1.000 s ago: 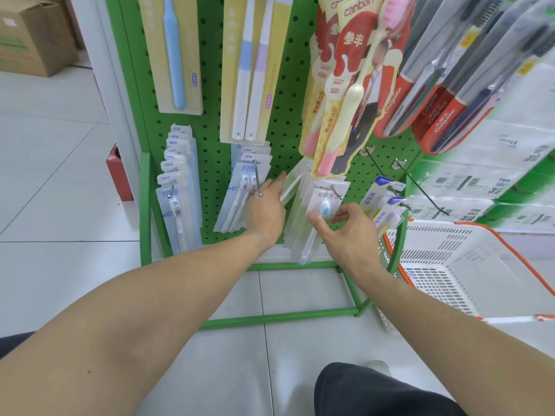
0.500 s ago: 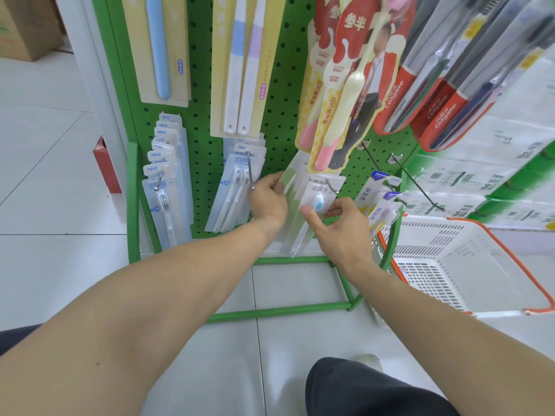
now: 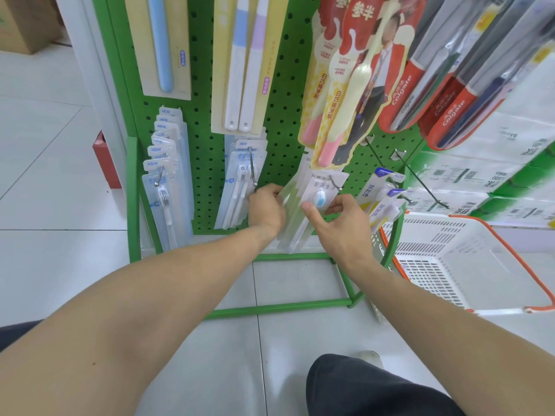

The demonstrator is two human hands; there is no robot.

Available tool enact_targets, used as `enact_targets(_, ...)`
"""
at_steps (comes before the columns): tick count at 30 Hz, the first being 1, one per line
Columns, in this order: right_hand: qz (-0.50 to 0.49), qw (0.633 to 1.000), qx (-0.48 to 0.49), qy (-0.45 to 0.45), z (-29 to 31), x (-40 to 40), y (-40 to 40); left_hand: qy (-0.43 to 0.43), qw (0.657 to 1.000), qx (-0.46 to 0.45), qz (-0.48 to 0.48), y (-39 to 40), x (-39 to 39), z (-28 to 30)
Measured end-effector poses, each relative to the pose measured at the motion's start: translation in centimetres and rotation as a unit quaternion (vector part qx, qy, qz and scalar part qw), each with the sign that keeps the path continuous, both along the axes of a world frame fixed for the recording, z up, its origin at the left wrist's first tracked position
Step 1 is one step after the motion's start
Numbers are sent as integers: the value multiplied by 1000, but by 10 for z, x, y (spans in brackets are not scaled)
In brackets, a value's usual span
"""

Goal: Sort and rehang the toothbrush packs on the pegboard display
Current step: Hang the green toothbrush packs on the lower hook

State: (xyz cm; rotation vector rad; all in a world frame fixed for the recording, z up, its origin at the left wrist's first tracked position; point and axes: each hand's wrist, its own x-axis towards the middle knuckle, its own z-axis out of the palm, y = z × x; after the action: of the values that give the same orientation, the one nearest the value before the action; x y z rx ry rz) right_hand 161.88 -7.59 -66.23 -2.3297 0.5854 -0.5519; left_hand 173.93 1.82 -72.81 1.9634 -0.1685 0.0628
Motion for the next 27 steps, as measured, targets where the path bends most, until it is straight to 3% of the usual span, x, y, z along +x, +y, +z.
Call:
enact_targets(10, 24, 999, -5, 45, 5, -3, 3, -17, 963, 249, -101, 45, -31, -31)
enact_targets(13, 35, 991, -16, 126, 9, -3, 3, 16, 946, 293, -136, 65, -40, -24)
enact_targets(17, 81, 927, -8, 366, 17, -10, 6, 122, 902, 368, -189, 90, -44, -8)
enact_targets(19, 104, 897, 6, 430, 15, -13, 5, 157, 890, 379, -198, 101, -47, 1)
enact_targets(23, 119, 882, 9, 455, 8, -13, 1, 222, 861, 393, -234, 122, -52, 11)
enact_targets(27, 208, 849, 132, 468, 8, -21, 9, 273, 836, 366, -305, 142, -67, 39)
